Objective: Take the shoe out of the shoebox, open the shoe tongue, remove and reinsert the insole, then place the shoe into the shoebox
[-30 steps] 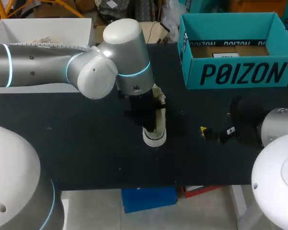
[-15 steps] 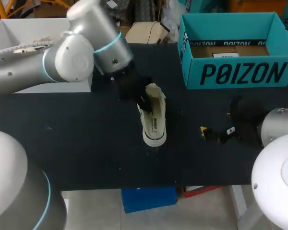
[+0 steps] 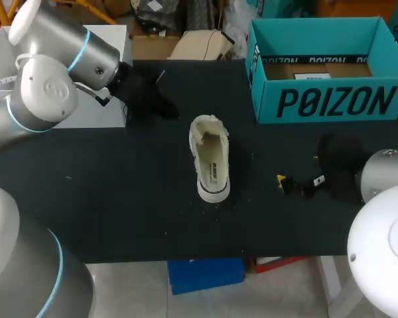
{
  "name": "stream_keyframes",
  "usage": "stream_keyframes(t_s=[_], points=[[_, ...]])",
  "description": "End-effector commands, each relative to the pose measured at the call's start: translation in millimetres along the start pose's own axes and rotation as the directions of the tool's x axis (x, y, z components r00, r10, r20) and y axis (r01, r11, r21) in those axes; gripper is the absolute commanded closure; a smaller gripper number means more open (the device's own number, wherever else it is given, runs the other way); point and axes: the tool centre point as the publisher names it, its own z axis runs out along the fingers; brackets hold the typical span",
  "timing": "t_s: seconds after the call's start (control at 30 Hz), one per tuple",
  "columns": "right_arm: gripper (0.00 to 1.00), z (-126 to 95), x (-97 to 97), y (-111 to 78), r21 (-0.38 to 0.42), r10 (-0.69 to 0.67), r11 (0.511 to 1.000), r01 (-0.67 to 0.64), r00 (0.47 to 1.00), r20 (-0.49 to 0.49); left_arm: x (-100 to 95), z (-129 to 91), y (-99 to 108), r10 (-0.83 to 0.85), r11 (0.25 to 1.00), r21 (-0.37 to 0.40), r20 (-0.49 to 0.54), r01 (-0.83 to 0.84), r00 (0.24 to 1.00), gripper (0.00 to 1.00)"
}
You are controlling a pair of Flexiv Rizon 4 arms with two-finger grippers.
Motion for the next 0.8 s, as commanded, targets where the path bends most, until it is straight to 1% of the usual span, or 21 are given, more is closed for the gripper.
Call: stream_keyframes(t_s=[0.03, 0.17, 0.23, 0.37, 0.43, 0.53, 0.57, 0.6, 0.67, 0.8], points=[[0.00, 0, 1.1, -1.6, -0.004, 0.001, 1.000, -0.001, 1.000, 0.002, -11.3, 13, 10, -0.061, 0.987, -0.135, 0.178, 0.085, 0.982, 1.00], [0.00, 0, 1.1, -1.6, -0.004, 0.001, 1.000, -0.001, 1.000, 0.002, -31.1, 27, 28, -0.048, 0.987, -0.142, 0.148, 0.069, 0.988, 1.00], [0.00, 0, 1.1, -1.6, -0.004, 0.001, 1.000, -0.001, 1.000, 0.002, -38.6, 36, 34, -0.041, 0.988, -0.140, 0.127, 0.059, 0.991, 1.00], [0.00, 0, 1.1, -1.6, -0.004, 0.001, 1.000, -0.001, 1.000, 0.002, -47.6, 56, 33, -0.034, 0.994, -0.097, 0.105, 0.044, 0.994, 1.00], [0.00, 0, 1.1, -1.6, -0.004, 0.001, 1.000, -0.001, 1.000, 0.002, -48.1, 62, 30, -0.032, 0.996, -0.080, 0.095, 0.039, 0.995, 1.00], [0.00, 0, 1.1, -1.6, -0.004, 0.001, 1.000, -0.001, 1.000, 0.002, -46.1, 72, 21, -0.021, 0.999, -0.035, 0.077, 0.024, 0.997, 1.00], [0.00, 0, 1.1, -1.6, -0.004, 0.001, 1.000, -0.001, 1.000, 0.002, -43.9, 77, 17, -0.017, 1.000, -0.006, 0.064, 0.018, 0.998, 1.00], [0.00, 0, 1.1, -1.6, -0.004, 0.001, 1.000, -0.001, 1.000, 0.002, -42.6, 80, 15, -0.014, 1.000, 0.001, 0.057, 0.014, 0.998, 1.00], [0.00, 0, 1.1, -1.6, -0.004, 0.001, 1.000, -0.001, 1.000, 0.002, -38.4, 90, 7, -0.009, 0.999, 0.044, 0.044, 0.007, 0.999, 1.00], [0.00, 0, 1.1, -1.6, -0.004, 0.001, 1.000, -0.001, 1.000, 0.002, -31.0, 104, -5, -0.007, 0.995, 0.103, 0.027, 0.004, 1.000, 1.00]])
